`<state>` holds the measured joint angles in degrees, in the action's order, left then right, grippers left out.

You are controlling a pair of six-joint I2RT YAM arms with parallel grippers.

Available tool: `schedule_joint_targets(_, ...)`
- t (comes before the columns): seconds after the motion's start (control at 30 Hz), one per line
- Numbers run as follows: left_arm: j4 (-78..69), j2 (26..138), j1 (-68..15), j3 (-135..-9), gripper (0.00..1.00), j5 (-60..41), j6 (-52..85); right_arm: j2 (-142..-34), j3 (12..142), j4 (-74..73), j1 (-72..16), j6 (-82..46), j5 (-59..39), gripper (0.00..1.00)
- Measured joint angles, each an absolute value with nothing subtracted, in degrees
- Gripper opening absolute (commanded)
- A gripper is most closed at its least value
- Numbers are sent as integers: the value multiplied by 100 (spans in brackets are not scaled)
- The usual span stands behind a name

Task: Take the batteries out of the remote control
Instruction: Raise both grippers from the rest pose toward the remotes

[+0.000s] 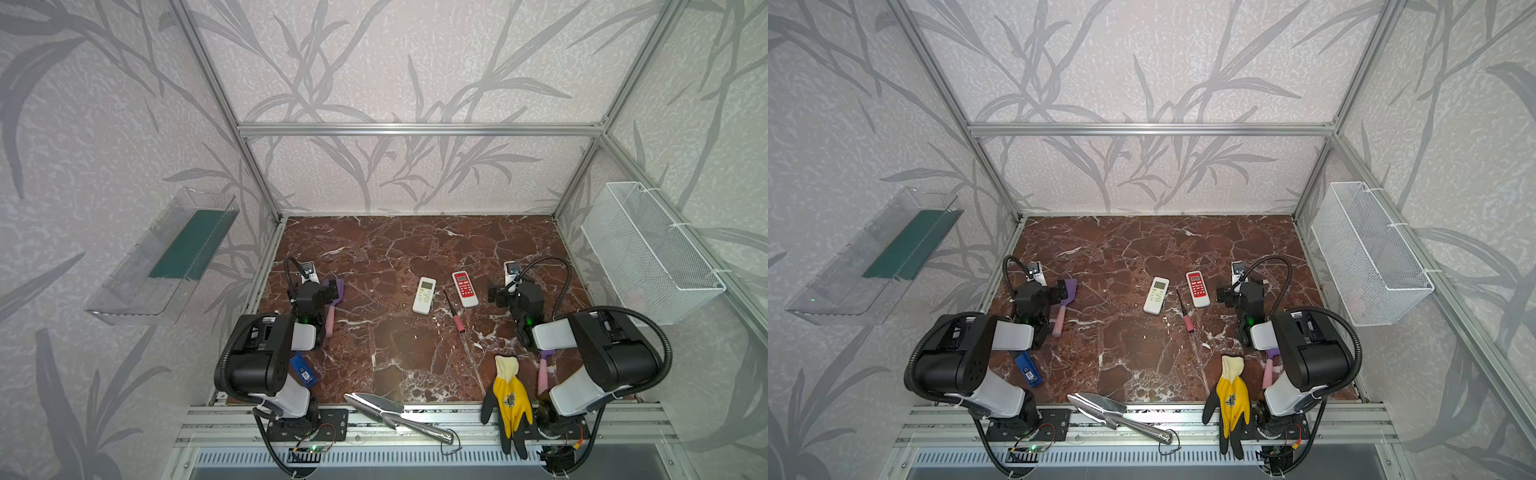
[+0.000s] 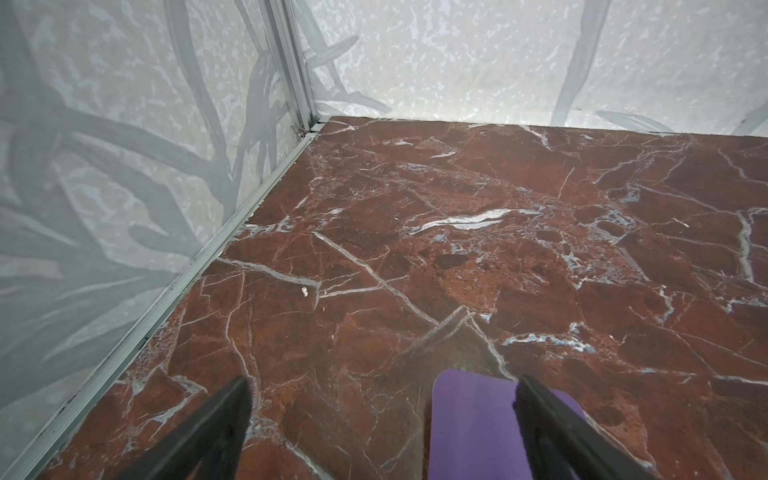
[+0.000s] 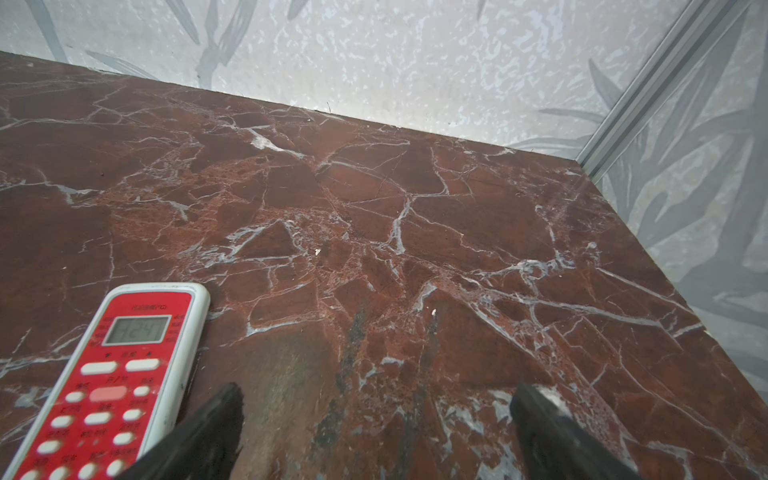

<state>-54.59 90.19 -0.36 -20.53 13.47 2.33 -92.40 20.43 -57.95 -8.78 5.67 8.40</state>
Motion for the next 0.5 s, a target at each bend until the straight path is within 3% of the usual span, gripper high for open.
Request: schedule_joint_targets(0.5, -5459, 9019, -32, -2053, 99, 1343, 233, -9240, 2043, -5795, -878, 565, 803, 99)
